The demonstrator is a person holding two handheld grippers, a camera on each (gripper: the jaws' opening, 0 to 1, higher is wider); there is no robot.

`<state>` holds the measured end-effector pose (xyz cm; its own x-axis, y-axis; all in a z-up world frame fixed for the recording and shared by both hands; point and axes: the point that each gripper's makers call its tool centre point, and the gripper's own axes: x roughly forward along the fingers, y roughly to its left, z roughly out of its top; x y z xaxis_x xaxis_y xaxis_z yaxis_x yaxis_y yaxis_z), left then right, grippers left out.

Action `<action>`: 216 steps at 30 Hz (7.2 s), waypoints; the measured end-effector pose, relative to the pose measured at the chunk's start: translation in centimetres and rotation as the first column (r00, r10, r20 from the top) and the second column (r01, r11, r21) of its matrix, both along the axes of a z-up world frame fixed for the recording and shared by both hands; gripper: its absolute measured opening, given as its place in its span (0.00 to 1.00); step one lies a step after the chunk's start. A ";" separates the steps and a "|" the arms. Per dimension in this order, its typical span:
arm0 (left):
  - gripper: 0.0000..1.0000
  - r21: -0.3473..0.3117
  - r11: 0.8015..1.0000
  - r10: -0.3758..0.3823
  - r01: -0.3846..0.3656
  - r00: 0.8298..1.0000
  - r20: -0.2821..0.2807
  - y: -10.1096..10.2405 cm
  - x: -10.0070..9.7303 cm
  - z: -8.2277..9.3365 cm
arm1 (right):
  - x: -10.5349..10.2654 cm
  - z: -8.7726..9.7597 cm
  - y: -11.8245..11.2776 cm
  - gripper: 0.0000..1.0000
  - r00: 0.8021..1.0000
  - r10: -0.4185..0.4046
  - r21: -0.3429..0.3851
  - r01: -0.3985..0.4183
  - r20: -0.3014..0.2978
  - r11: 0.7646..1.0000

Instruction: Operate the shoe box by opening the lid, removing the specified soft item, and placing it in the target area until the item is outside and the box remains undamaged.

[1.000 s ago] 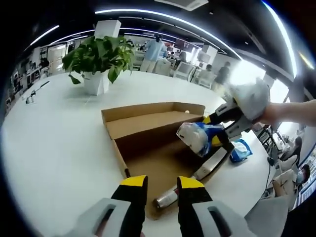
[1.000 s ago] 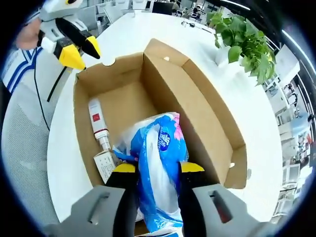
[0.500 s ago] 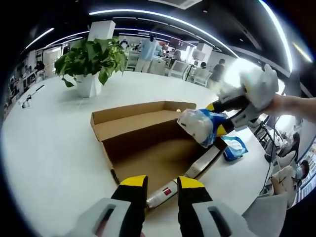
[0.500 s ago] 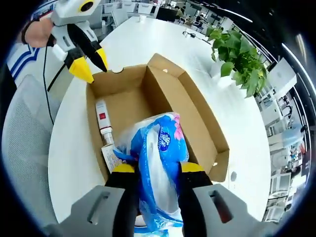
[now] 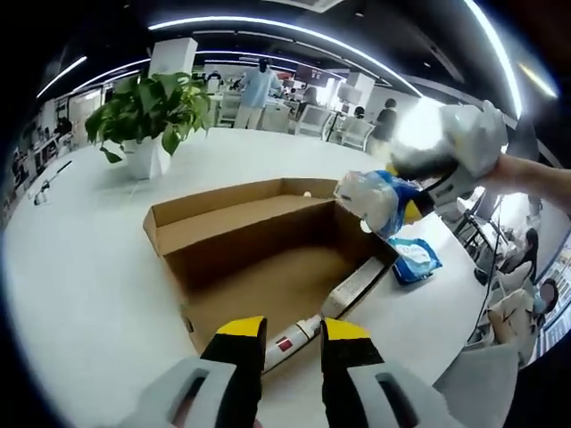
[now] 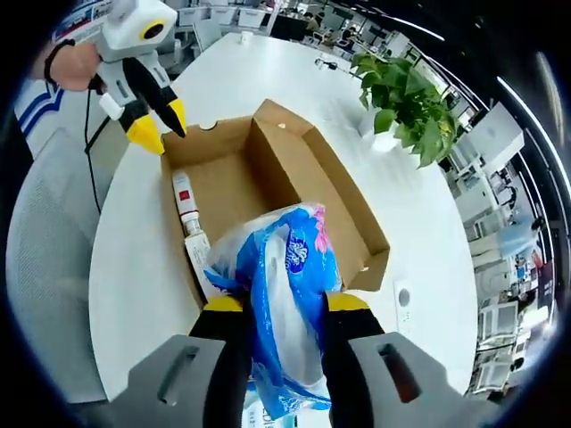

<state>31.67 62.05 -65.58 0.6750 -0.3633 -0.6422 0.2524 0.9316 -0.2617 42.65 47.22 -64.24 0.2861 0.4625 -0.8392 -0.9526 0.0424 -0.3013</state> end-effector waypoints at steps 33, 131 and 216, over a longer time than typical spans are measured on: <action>0.23 0.031 0.983 -0.181 0.180 0.983 0.029 -10.3 2.7 1.8 | -3.4 -2.6 -23.1 0.27 0.949 -0.316 -0.061 0.315 -0.012 0.947; 0.24 0.096 0.994 -0.059 0.056 0.998 0.035 -6.8 -0.6 3.9 | -3.4 -12.2 -35.0 0.29 0.943 -0.331 -0.287 0.304 -0.048 0.908; 0.24 -0.030 0.998 0.051 -0.049 0.997 0.057 1.6 -2.8 2.5 | 0.8 -1.1 -6.6 0.34 0.936 -0.305 0.167 0.334 -0.176 0.928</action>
